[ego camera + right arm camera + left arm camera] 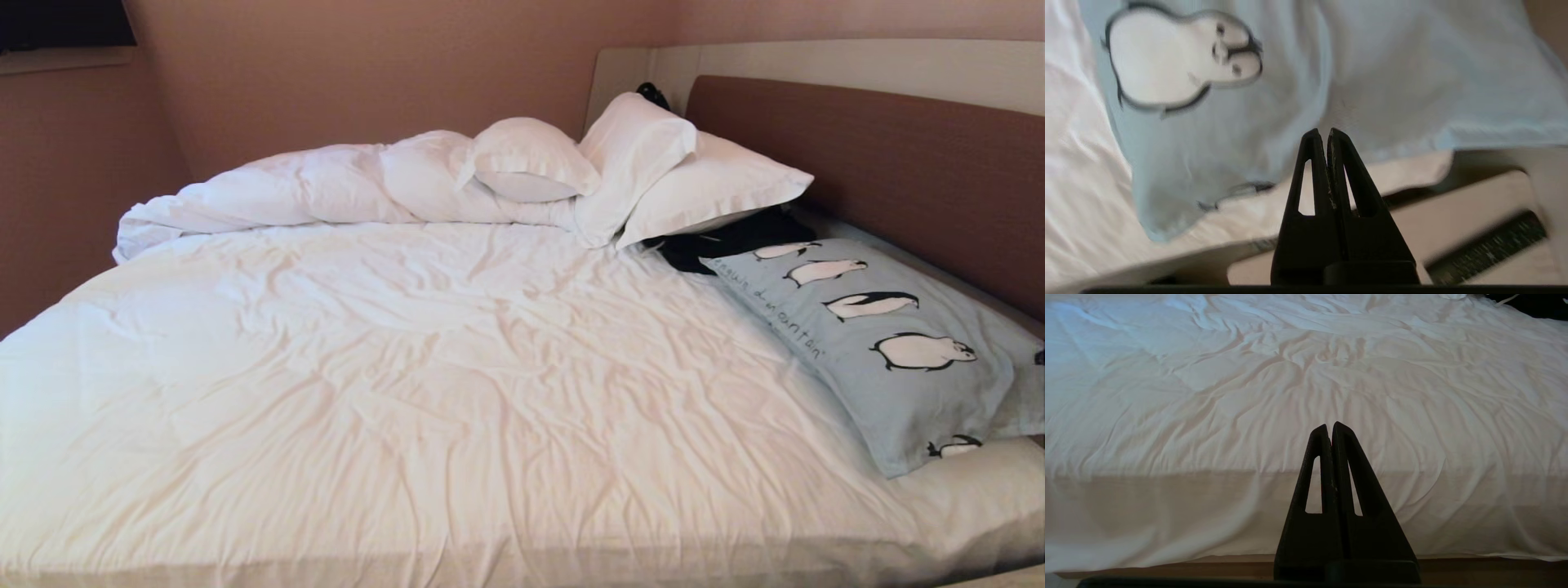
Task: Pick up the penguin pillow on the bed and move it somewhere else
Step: Pick up the pillow
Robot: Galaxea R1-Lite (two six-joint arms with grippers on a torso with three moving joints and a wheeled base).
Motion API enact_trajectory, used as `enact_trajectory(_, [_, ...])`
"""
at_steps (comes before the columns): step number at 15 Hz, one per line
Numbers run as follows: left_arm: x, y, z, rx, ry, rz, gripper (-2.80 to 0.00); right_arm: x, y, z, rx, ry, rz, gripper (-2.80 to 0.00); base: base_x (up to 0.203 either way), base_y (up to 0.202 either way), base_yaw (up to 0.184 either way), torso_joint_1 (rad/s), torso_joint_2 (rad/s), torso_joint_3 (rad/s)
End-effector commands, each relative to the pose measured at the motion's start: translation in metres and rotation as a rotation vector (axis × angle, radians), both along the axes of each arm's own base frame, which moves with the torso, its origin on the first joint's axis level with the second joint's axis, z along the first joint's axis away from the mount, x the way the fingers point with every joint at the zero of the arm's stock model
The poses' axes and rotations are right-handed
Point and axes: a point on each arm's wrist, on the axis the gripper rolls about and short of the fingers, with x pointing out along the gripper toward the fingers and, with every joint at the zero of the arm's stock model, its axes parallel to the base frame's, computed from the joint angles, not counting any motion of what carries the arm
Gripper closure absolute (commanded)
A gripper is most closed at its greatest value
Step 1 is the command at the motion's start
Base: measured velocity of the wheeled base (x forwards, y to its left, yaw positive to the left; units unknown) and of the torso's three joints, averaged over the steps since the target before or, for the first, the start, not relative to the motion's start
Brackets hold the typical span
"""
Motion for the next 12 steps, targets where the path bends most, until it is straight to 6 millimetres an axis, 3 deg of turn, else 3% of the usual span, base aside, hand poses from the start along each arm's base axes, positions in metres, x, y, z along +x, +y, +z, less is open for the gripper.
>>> enact_trajectory(1, [0.000,0.000,-0.001,-0.002,0.002,0.000,0.00,0.020,-0.013,-0.011,0.015,-0.109,-0.062,0.00,0.000,0.000,0.000,0.000,0.00,0.000])
enact_trajectory(4, [0.000,0.000,-0.001,0.000,0.002,0.000,0.00,0.036,-0.015,-0.027,0.036,-0.120,-0.074,0.00,0.000,0.000,0.000,0.000,0.00,0.000])
enact_trajectory(8, [0.000,0.000,-0.001,0.000,0.002,0.000,0.00,0.035,-0.013,-0.041,-0.003,-0.058,-0.008,0.00,0.000,0.000,0.000,0.000,0.00,0.000])
enact_trajectory(12, [0.000,0.000,-0.001,0.000,0.002,0.000,0.00,0.015,-0.004,-0.027,-0.027,0.017,0.052,0.00,0.000,0.000,0.000,0.000,0.00,0.000])
